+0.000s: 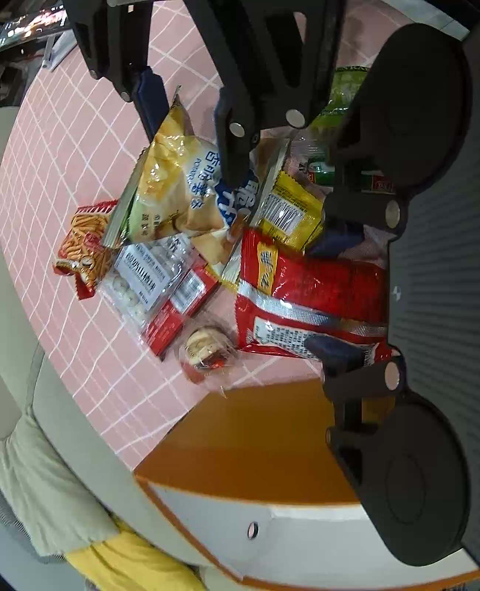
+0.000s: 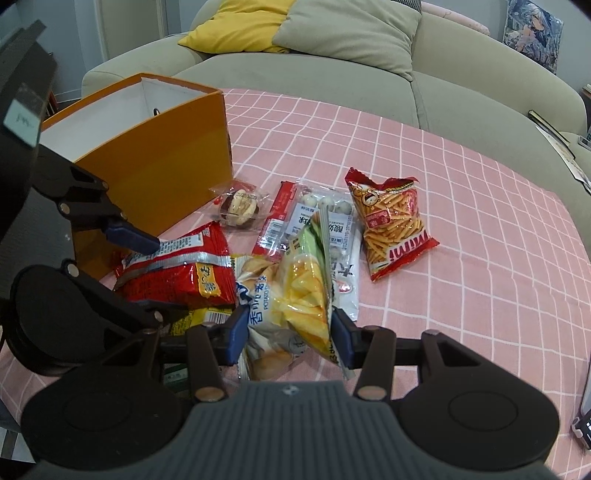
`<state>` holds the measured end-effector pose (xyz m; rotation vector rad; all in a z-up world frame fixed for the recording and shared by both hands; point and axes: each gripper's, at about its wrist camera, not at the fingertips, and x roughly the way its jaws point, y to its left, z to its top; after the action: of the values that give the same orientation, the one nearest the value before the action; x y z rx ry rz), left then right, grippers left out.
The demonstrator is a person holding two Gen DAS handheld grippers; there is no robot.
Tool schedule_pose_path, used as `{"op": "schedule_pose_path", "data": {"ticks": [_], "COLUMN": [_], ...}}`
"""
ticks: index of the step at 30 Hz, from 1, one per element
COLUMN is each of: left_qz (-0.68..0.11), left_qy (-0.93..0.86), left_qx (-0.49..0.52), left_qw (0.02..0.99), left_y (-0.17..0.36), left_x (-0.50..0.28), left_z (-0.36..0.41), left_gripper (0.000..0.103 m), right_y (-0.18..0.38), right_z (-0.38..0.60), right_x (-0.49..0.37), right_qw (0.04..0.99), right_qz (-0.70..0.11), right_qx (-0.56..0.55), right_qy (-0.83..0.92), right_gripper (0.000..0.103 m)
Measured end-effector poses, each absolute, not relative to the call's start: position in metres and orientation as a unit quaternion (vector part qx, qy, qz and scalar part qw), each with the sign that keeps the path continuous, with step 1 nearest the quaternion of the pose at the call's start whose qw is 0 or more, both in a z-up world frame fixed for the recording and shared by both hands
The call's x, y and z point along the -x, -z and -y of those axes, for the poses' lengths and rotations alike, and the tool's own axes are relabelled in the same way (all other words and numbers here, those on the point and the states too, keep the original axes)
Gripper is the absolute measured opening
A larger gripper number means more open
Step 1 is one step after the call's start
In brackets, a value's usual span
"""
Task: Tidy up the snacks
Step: 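Grasp the red snack bag with the left gripper while the right grasps the yellow chip bag, then lift both held bags and carry them over the open orange box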
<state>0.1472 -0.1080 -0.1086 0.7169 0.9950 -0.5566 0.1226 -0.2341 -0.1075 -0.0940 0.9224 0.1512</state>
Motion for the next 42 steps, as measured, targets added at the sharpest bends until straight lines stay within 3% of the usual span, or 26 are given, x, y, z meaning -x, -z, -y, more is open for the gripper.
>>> {"op": "schedule_pose_path", "data": {"ticks": [4,7,13,21,26,28,30,33,35,38,42], "left_qz": [-0.446,-0.428,-0.417,-0.395,-0.395,-0.396,-0.404,-0.405,-0.397,-0.403,-0.396], "left_qy": [0.218,0.186,0.149,0.14,0.147,0.148,0.156,0.157,0.153,0.147,0.135], "left_qx": [-0.335,-0.363,-0.377,-0.414,-0.409,-0.406,-0.397,-0.389,-0.388,-0.361,-0.331], "left_qw": [0.801,0.807,0.814,0.808,0.809,0.81,0.809,0.812,0.817,0.828,0.846], "left_y": [0.101,0.101,0.108,0.126,0.132,0.131,0.13,0.128,0.124,0.113,0.097], "left_x": [-0.14,-0.132,-0.121,-0.114,-0.118,-0.118,-0.118,-0.112,-0.107,-0.106,-0.104], "left_z": [0.112,0.119,0.121,0.121,0.117,0.117,0.117,0.117,0.118,0.113,0.107], "left_gripper": [0.041,0.042,0.051,0.075,0.076,0.071,0.052,0.032,0.025,0.023,0.006], "right_y": [0.109,0.109,0.11,0.111,0.112,0.112,0.112,0.112,0.111,0.108,0.101], "right_z": [0.234,0.232,0.236,0.235,0.234,0.234,0.235,0.236,0.236,0.237,0.236], "right_x": [-0.122,-0.123,-0.125,-0.125,-0.125,-0.125,-0.125,-0.123,-0.123,-0.121,-0.118], "right_qw": [0.891,0.891,0.89,0.89,0.89,0.889,0.889,0.889,0.89,0.891,0.895], "right_qz": [-0.446,-0.446,-0.449,-0.449,-0.45,-0.45,-0.45,-0.449,-0.449,-0.446,-0.437], "right_qx": [0.046,0.046,0.033,0.037,0.043,0.044,0.043,0.044,0.044,0.046,0.049], "right_qy": [-0.07,-0.07,-0.067,-0.067,-0.068,-0.069,-0.07,-0.071,-0.071,-0.07,-0.072], "right_gripper": [0.046,0.046,0.046,0.047,0.047,0.047,0.047,0.047,0.046,0.046,0.045]}}
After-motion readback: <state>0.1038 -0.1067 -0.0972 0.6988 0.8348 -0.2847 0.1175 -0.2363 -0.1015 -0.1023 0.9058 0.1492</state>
